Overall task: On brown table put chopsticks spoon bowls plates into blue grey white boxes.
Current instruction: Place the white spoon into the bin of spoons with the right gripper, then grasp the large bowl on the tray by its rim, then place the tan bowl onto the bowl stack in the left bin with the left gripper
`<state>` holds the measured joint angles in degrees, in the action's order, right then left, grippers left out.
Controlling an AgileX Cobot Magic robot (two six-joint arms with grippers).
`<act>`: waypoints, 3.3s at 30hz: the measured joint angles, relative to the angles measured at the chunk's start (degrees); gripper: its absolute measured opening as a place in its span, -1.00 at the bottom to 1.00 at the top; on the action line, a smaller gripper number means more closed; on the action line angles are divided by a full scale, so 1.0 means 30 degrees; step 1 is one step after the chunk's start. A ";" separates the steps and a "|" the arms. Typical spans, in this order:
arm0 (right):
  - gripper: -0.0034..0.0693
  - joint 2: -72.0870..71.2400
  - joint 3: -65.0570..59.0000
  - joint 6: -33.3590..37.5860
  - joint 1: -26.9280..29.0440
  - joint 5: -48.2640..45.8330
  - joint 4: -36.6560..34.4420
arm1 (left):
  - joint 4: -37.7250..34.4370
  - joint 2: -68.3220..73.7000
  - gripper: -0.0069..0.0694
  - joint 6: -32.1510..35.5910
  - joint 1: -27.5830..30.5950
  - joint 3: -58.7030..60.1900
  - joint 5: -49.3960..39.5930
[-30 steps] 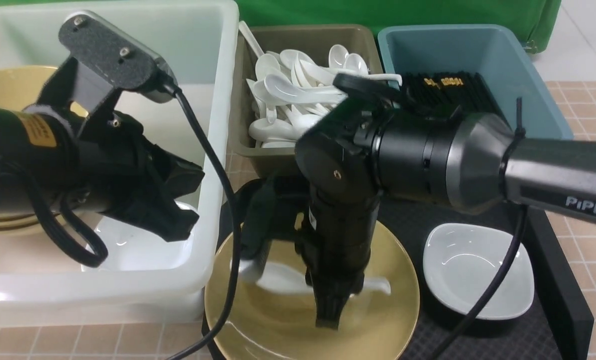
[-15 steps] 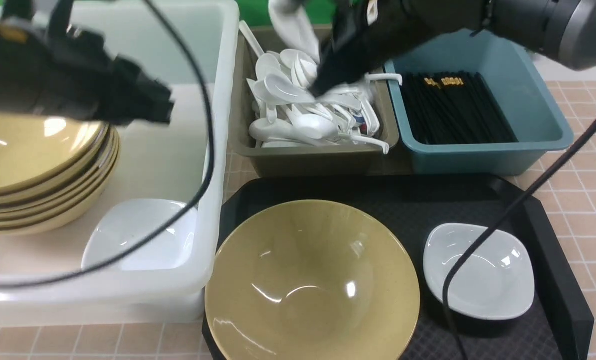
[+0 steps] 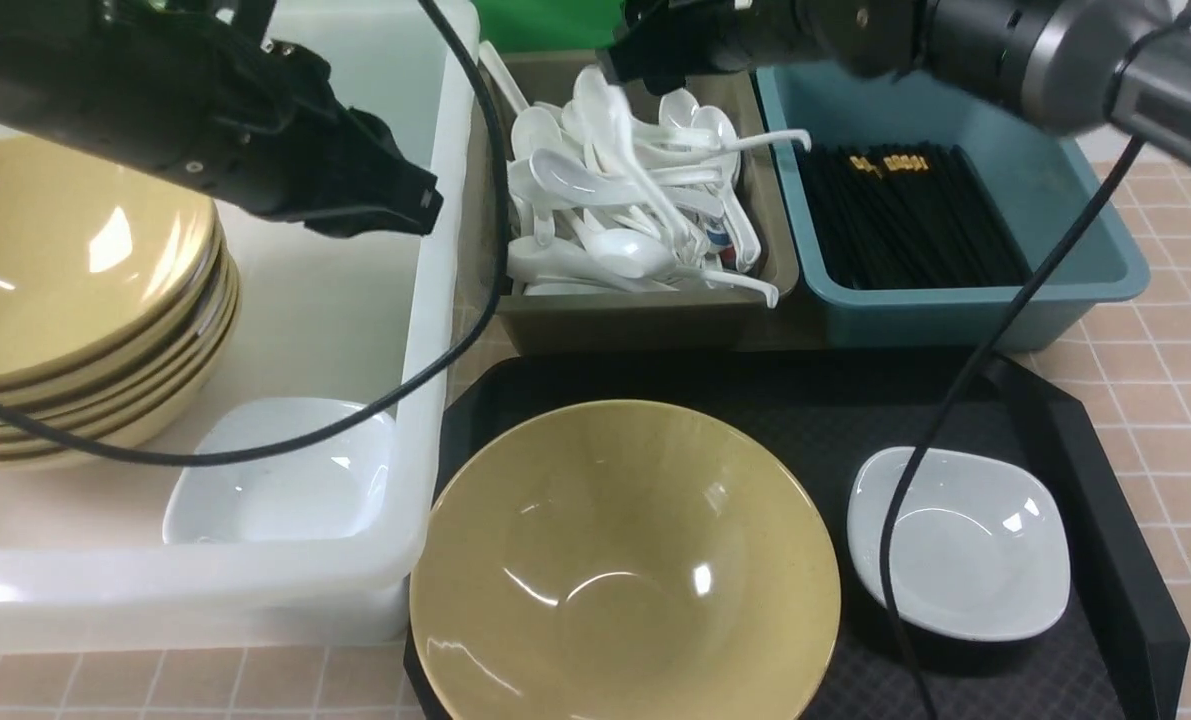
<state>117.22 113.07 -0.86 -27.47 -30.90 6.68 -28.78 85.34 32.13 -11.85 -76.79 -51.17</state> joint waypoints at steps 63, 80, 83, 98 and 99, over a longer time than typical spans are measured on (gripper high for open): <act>-0.81 -0.9853 -0.4590 0.9568 -0.2693 -1.0269 -0.3843 | 0.0203 0.3523 -0.80 -0.3040 0.1181 -0.7425 -0.6509; -0.81 -0.8321 -0.4164 1.2456 -0.7421 -0.5225 -0.4028 | -0.1134 -0.4373 -0.80 -0.4154 1.5320 0.1619 -0.0719; -0.81 -0.8321 -0.4164 1.2505 -0.7421 -0.5220 -0.4028 | -0.1091 -0.3567 -0.80 -0.4172 1.6177 0.2177 0.0333; -0.81 -0.8321 -0.4182 1.2505 -0.7421 -0.5954 -0.4010 | -0.1102 0.0345 0.07 -0.3263 1.6190 0.2270 0.0883; -0.81 -0.8321 -0.4182 1.2505 -0.7421 -0.5975 -0.4010 | -0.1026 0.0345 0.16 -0.3263 1.6190 0.2225 0.0766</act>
<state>92.25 100.52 36.65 -49.74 -48.83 -5.34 -31.86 86.38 22.34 36.72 -70.11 -48.87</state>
